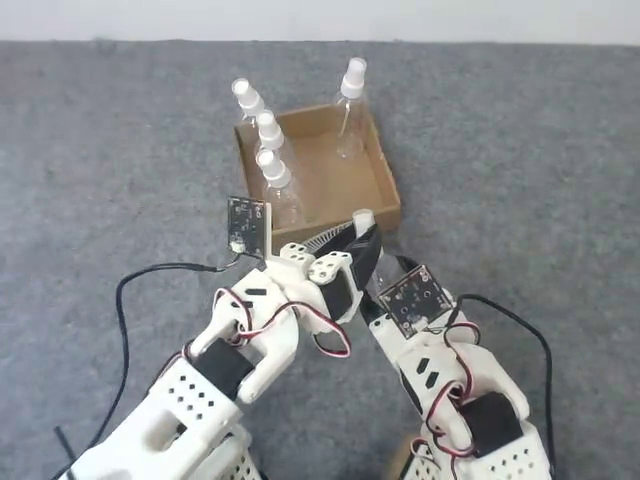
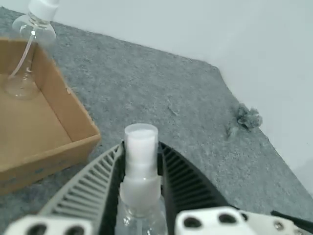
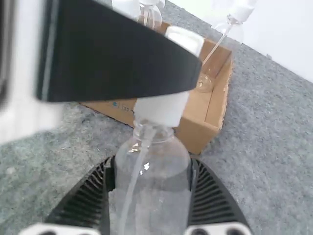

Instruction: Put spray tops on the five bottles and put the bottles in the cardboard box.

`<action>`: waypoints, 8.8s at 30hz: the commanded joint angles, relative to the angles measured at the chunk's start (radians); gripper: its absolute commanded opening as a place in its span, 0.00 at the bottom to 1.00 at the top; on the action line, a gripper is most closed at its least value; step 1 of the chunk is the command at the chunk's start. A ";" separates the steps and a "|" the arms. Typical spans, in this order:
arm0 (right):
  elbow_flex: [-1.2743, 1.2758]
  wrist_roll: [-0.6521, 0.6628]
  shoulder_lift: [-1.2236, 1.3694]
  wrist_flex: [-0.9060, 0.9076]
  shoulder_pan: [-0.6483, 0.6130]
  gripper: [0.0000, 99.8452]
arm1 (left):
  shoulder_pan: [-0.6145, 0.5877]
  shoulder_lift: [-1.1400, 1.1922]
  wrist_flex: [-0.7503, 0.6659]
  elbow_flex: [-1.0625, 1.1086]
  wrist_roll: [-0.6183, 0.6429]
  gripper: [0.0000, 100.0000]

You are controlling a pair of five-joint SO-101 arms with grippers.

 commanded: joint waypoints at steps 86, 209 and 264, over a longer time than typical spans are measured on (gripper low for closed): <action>-0.018 -0.133 -0.019 -0.018 0.038 0.02 | -0.181 -0.690 0.526 -0.131 -0.275 0.16; -0.489 -0.298 1.122 -1.233 0.039 0.02 | -0.855 -0.695 0.247 0.248 -0.304 0.01; -0.600 -0.181 2.143 -2.049 0.097 0.03 | -0.855 -0.695 0.247 0.245 -0.328 0.02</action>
